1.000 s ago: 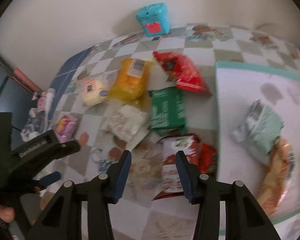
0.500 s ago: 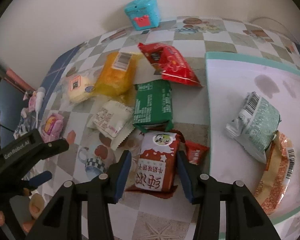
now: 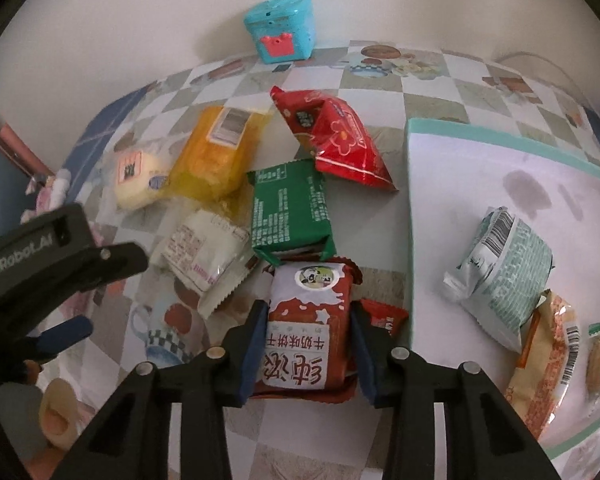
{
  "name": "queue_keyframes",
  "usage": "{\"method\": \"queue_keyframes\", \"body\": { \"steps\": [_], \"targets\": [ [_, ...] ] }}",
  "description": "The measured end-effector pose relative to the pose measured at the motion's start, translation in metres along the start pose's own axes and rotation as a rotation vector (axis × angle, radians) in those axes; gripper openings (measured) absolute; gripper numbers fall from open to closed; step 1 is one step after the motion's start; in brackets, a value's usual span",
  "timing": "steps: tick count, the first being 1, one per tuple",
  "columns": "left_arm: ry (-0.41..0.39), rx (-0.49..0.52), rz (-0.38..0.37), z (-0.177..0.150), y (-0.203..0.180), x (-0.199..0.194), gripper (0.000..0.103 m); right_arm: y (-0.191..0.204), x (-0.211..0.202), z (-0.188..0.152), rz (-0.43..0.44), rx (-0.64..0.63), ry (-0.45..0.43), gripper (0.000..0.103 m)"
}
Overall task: Organize snacks
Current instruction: 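Close the right gripper on the red-white milk biscuit pack, then grasp the white printed snack bag with the left gripper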
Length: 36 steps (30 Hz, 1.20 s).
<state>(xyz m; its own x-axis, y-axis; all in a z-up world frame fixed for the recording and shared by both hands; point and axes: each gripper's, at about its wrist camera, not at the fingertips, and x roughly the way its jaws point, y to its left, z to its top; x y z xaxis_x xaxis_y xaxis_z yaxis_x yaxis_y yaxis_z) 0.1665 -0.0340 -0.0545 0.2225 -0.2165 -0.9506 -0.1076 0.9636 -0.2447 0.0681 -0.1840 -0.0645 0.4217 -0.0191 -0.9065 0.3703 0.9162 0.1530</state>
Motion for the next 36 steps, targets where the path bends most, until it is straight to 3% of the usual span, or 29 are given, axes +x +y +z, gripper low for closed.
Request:
{"method": "queue_keyframes", "body": {
  "steps": [11, 17, 22, 23, 26, 28, 36],
  "targets": [
    [-0.012, 0.094, -0.021, 0.014, -0.043, 0.034, 0.099, -0.007, 0.005, 0.001, 0.037, 0.03, 0.017, 0.042],
    [0.005, 0.165, 0.04, 0.01, -0.058, 0.047, 0.099, -0.008, 0.005, 0.001, 0.038, 0.027, 0.013, 0.042],
    [0.008, 0.164, 0.092, 0.012, -0.047, 0.046, 0.098, -0.007, 0.005, 0.0, 0.033, 0.023, 0.011, 0.042],
    [0.008, 0.158, 0.094, 0.013, -0.043, 0.045, 0.096, -0.007, 0.005, -0.001, 0.031, 0.023, 0.011, 0.042],
    [0.005, 0.136, 0.082, 0.015, -0.032, 0.039, 0.075, -0.006, 0.005, -0.002, 0.026, 0.028, 0.012, 0.042],
    [0.008, 0.151, 0.086, 0.014, -0.032, 0.037, 0.055, -0.004, 0.005, -0.003, 0.021, 0.022, 0.014, 0.042],
    [0.039, 0.121, 0.033, 0.008, -0.022, 0.033, 0.054, 0.001, 0.0, -0.01, 0.01, 0.014, 0.024, 0.042]
  ]
}}
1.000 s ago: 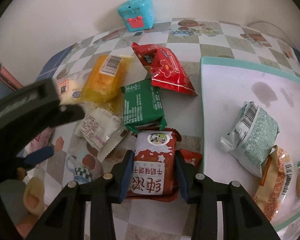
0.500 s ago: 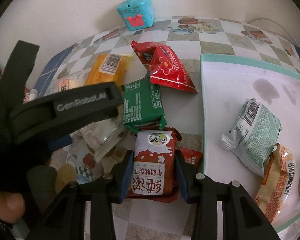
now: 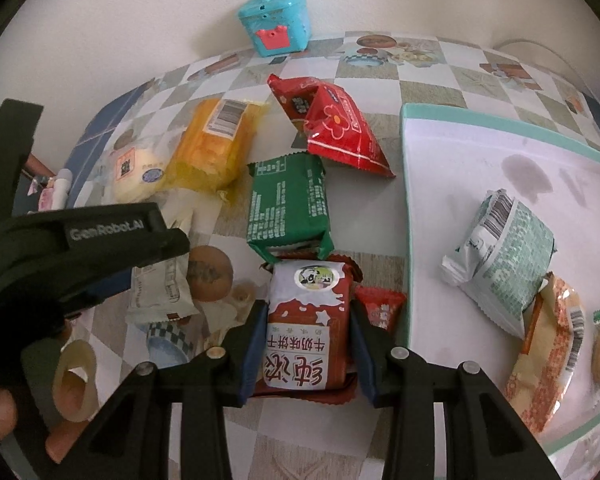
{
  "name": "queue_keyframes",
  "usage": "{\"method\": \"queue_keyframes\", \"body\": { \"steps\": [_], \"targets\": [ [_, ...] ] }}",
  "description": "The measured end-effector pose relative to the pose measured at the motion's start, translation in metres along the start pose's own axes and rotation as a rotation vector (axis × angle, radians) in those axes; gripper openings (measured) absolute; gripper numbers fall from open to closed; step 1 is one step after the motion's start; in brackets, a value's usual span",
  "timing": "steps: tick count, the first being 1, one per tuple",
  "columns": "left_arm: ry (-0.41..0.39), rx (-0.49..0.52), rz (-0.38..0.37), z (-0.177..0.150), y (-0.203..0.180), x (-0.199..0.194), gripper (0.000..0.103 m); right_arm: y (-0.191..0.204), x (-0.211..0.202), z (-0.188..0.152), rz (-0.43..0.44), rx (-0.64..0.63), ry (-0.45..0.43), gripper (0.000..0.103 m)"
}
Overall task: Organize snacks
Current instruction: 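Grasp the white printed snack bag with the left gripper, then carry the biscuit pack and white bag over the white tray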
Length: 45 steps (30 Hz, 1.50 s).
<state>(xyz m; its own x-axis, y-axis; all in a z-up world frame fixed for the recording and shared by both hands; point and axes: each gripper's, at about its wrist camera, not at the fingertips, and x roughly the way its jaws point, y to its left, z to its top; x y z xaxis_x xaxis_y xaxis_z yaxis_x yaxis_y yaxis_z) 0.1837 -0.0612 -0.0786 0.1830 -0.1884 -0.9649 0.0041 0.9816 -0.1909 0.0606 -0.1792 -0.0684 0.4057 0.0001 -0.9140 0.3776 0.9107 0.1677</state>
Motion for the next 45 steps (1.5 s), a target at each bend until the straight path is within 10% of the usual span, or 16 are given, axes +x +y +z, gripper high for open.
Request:
{"method": "queue_keyframes", "body": {
  "steps": [25, 45],
  "targets": [
    [-0.071, -0.055, -0.048, -0.063, 0.036, -0.076, 0.054, -0.007, -0.075, -0.033, 0.115, 0.077, -0.07, 0.042],
    [-0.175, 0.047, -0.024, -0.059, -0.025, -0.1, 0.054, -0.08, -0.113, 0.005, -0.062, 0.259, -0.224, 0.042]
  ]
}}
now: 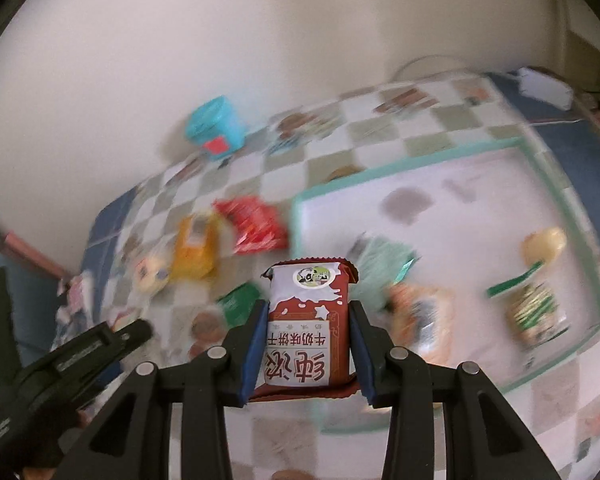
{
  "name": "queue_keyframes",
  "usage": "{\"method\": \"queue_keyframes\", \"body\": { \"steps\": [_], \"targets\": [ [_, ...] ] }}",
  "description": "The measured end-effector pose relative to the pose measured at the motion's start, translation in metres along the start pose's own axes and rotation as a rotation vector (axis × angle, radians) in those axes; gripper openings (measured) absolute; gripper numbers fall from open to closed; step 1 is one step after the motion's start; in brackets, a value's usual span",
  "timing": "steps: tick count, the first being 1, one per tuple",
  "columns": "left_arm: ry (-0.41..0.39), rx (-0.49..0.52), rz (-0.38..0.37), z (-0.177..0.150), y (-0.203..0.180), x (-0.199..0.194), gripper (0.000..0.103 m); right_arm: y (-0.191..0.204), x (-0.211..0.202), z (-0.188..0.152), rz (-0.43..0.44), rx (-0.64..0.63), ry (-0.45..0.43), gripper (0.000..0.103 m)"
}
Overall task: Organize snacks
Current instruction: 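Carry the biscuit pack and white bag over the white tray, then open the right gripper to drop the biscuit pack while left drops the white bag in the tray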
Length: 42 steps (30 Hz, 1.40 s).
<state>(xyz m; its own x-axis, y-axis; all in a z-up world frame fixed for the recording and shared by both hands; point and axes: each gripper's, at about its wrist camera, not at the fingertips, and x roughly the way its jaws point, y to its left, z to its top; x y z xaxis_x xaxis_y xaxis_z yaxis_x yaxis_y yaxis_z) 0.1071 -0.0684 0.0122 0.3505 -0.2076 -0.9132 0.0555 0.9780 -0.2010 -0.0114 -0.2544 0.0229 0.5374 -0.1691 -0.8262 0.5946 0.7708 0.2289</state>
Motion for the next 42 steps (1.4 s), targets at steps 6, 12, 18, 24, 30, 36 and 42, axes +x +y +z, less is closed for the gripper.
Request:
{"method": "queue_keyframes", "body": {
  "steps": [6, 12, 18, 24, 30, 36, 42],
  "targets": [
    [-0.037, 0.103, -0.074, 0.008, -0.046, -0.012, 0.054, -0.038, -0.001, 0.022, -0.115, 0.041, -0.058, 0.042],
    [-0.051, 0.209, -0.117, 0.003, -0.092, -0.01, 0.054, -0.083, 0.002, 0.034, -0.196, 0.133, -0.072, 0.042],
    [-0.036, 0.314, -0.195, -0.012, -0.148, 0.004, 0.054, -0.118, 0.005, 0.04, -0.256, 0.198, -0.079, 0.042],
    [-0.016, 0.389, -0.253, -0.033, -0.189, 0.022, 0.054, -0.132, 0.014, 0.038, -0.279, 0.221, -0.06, 0.042],
    [0.014, 0.415, -0.298, -0.043, -0.2, 0.036, 0.054, -0.13, 0.021, 0.034, -0.314, 0.207, -0.031, 0.042],
    [0.019, 0.372, -0.329, -0.037, -0.191, 0.038, 0.054, -0.13, 0.021, 0.033, -0.31, 0.209, -0.023, 0.042],
    [0.037, 0.368, -0.351, -0.038, -0.192, 0.04, 0.054, -0.13, 0.022, 0.033, -0.305, 0.211, -0.02, 0.042]
  ]
}}
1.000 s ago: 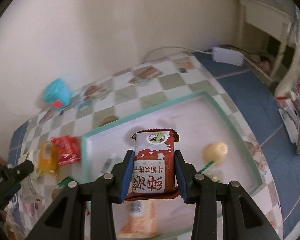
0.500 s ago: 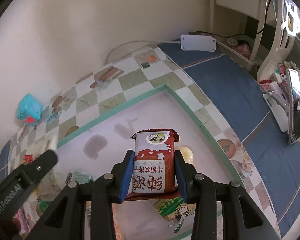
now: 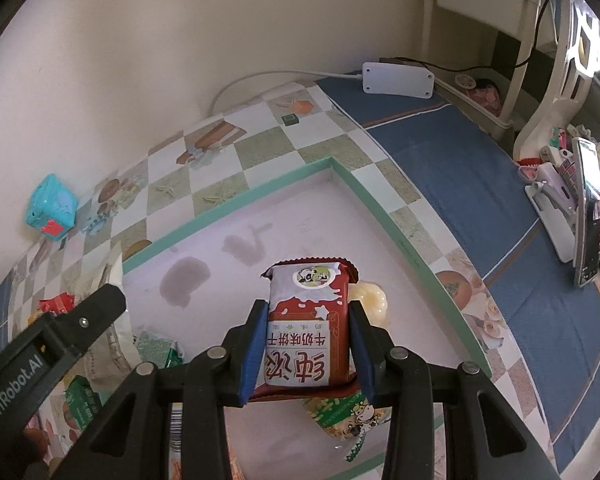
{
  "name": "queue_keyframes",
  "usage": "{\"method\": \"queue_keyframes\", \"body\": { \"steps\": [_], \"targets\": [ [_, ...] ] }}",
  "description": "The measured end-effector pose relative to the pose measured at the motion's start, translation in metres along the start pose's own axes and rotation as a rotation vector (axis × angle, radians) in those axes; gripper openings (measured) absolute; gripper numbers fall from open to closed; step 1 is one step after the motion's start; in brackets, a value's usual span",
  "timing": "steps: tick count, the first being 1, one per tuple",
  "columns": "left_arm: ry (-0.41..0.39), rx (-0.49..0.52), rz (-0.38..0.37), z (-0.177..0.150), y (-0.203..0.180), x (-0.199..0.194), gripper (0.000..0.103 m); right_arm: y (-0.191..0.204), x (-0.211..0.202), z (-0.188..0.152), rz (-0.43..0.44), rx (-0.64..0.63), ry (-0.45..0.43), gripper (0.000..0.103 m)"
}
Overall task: Organize snacks
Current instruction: 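Open the right gripper to drop the biscuit pack while left drops the white bag in the tray, then move the right gripper to the green rectangular pack while left approaches the pink swiss roll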
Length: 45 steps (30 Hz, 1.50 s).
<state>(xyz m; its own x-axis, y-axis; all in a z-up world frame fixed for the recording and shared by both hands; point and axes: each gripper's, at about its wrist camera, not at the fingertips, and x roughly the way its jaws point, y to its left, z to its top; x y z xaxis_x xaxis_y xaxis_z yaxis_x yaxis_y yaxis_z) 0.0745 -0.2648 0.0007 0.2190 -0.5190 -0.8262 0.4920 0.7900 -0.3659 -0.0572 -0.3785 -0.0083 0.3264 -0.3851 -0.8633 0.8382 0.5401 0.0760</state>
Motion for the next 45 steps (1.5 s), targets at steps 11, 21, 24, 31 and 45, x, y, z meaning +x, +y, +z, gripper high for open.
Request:
{"method": "queue_keyframes", "body": {
  "steps": [11, 21, 24, 31, 45],
  "targets": [
    [0.02, -0.012, -0.018, 0.001, 0.003, -0.001, 0.062, -0.001, 0.002, -0.002, -0.01, 0.006, 0.011, 0.042],
    [0.035, -0.086, 0.156, 0.006, 0.035, -0.014, 0.064, 0.004, 0.001, -0.002, -0.011, -0.021, 0.023, 0.043],
    [0.051, -0.13, 0.199, 0.006, 0.053, -0.016, 0.09, 0.005, 0.001, -0.002, -0.022, -0.024, 0.017, 0.066],
    [0.063, -0.261, 0.276, 0.002, 0.097, -0.024, 0.096, 0.013, -0.006, -0.003, -0.024, -0.042, -0.019, 0.1],
    [-0.023, -0.386, 0.385, -0.009, 0.153, -0.083, 0.097, 0.041, -0.045, -0.005, 0.029, -0.116, -0.091, 0.103]
  ]
}}
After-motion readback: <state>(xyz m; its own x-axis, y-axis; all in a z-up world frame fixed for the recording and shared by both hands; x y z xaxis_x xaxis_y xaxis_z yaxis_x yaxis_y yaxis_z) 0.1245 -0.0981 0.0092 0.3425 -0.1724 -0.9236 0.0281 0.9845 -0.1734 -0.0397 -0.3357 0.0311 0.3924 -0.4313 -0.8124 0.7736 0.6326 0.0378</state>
